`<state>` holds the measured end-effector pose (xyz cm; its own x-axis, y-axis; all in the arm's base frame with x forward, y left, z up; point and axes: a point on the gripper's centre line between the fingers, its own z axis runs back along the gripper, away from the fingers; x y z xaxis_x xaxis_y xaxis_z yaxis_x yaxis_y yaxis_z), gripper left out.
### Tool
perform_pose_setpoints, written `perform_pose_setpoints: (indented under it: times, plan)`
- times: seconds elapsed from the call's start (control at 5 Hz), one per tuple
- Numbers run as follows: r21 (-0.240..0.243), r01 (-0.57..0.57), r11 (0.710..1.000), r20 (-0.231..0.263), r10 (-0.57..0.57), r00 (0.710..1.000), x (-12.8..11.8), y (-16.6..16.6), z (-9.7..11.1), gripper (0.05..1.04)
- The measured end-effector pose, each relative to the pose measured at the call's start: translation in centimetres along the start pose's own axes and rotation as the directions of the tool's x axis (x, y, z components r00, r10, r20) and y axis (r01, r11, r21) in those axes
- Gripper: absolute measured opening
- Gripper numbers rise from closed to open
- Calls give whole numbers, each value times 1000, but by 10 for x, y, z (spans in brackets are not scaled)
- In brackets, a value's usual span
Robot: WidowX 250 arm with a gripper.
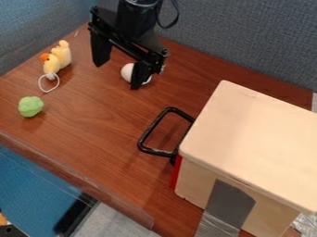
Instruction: Lift the egg from the table and put it on top of the drawer
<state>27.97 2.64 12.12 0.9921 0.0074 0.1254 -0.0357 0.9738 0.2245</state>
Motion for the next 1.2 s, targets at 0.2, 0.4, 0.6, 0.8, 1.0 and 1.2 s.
perform_pose_setpoints:
  times: [0.2, 0.4, 0.6, 0.8, 1.0, 1.2]
  plan:
    - [0, 7, 1000, -24, -7, 1000, -1, -1, -7, 1000]
    - [7, -17, 1000, -18, 18, 1000, 31, 15, -28, 1000]
    - [11, -27, 1000, 15, 26, 1000, 67, 37, -47, 1000]
    - [-14, -34, 999, 42, 34, 999, 98, 46, -63, 1000]
    - [-40, -69, 997, 29, 70, 997, 119, 53, -83, 1000]
    - [-67, -94, 993, -3, 94, 996, 127, 51, -103, 1000]
